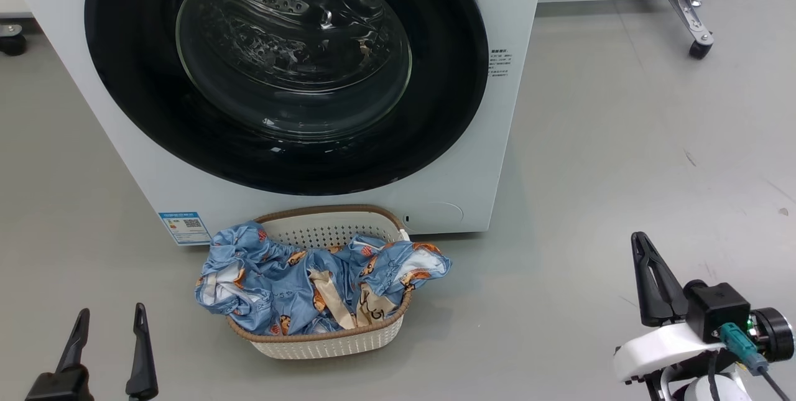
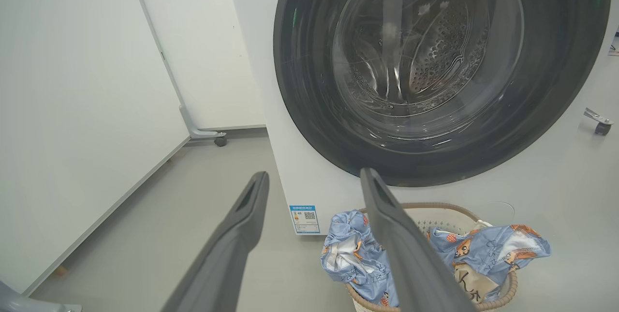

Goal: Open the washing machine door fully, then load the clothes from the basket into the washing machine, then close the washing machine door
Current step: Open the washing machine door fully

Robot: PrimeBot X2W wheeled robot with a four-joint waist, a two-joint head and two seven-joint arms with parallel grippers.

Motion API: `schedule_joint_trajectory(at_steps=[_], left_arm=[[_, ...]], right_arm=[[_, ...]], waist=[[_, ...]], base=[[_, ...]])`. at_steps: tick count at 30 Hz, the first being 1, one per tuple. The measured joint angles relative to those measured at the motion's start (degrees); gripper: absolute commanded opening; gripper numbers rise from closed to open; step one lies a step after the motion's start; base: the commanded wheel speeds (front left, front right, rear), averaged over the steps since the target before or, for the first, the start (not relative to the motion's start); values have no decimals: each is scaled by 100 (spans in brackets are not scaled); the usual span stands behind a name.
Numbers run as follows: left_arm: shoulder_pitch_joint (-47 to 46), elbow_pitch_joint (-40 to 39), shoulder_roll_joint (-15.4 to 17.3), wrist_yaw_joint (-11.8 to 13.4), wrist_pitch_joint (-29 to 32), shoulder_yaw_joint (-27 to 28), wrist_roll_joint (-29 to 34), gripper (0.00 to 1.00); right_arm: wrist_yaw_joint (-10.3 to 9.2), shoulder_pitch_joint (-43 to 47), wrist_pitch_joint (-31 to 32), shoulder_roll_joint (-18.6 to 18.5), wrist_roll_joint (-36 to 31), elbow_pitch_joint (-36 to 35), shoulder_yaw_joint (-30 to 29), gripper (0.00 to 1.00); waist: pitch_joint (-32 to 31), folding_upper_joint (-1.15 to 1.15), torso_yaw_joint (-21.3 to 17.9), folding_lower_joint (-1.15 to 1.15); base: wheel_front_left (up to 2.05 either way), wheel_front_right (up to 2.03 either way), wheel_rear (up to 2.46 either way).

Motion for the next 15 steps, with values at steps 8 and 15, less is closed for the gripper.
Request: schedule_joint_trajectory(at_steps=[8, 15], left_arm=[[0, -5, -5, 0, 0, -52, 0, 100], [0, -26, -9, 0, 0, -189, -44, 100]], right_arm=[[231, 116, 0, 508, 1308, 41, -698, 0], [583, 103, -14, 586, 3653, 454, -1873, 0]], waist=[[20, 0, 4, 0], [83, 0, 86, 0]], base=[[0, 0, 0], [0, 0, 0]])
